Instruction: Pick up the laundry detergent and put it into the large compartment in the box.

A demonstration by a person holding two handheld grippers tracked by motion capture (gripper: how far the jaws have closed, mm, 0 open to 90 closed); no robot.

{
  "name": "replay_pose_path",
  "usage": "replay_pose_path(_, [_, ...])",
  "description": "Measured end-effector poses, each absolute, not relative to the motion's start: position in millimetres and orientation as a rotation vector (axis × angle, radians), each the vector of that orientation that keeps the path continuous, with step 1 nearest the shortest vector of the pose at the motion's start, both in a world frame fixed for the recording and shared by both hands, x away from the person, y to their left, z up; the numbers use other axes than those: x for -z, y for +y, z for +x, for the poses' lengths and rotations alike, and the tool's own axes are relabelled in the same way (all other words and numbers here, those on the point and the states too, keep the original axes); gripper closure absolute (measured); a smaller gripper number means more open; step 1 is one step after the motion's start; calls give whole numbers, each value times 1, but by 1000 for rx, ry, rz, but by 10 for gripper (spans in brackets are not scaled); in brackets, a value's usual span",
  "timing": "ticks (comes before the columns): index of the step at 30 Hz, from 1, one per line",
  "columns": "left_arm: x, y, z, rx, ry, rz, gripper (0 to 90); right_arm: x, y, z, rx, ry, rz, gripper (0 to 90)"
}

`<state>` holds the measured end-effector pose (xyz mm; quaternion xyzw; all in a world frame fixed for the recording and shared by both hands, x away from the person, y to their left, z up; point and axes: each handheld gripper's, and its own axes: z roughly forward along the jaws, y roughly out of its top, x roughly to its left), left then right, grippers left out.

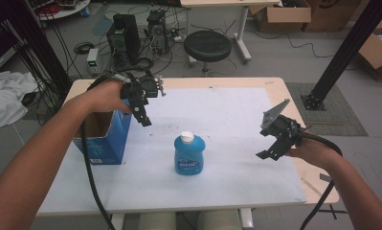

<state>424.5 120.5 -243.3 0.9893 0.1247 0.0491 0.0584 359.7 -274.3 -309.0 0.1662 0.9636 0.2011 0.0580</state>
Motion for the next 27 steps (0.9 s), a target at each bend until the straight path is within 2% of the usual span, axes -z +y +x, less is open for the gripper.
replay_pose_path(9, [231, 115, 414, -167, 402, 2995, 196, 310, -270, 358, -611, 2927, 488, 163])
replay_pose_path(27, [212, 91, 379, -138, 214, 2959, 194, 312, -270, 357, -617, 2932, 481, 162])
